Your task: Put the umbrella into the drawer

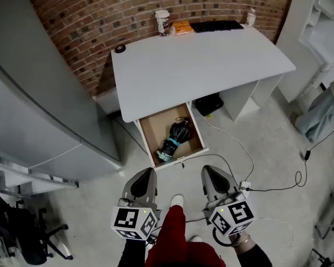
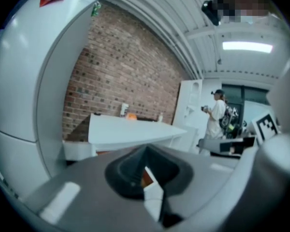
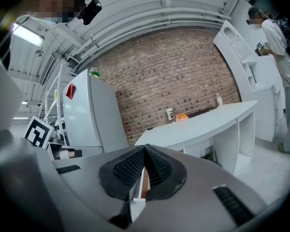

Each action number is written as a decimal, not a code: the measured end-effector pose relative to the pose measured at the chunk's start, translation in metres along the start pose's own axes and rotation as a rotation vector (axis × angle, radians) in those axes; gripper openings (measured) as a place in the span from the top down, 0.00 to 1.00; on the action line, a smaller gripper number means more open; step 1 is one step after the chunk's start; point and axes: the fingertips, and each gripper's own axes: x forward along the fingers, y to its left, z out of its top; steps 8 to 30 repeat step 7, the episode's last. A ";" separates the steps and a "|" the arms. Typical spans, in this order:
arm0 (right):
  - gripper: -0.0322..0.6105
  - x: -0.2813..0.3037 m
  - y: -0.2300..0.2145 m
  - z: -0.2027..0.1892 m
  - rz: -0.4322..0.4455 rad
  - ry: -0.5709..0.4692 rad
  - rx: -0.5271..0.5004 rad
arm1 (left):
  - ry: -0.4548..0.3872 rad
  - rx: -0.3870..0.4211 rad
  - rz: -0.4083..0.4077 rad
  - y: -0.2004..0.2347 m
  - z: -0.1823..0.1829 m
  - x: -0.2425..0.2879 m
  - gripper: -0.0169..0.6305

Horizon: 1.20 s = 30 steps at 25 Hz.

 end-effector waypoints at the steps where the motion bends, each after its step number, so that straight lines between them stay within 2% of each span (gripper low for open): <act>1: 0.95 -0.005 0.002 0.005 0.001 -0.013 -0.006 | -0.008 0.012 -0.002 -0.003 0.004 -0.005 0.97; 7: 0.95 -0.041 0.017 0.037 0.025 -0.065 -0.030 | -0.047 0.057 -0.020 -0.027 0.026 -0.034 0.97; 30: 0.95 -0.041 0.017 0.037 0.025 -0.065 -0.030 | -0.047 0.057 -0.020 -0.027 0.026 -0.034 0.97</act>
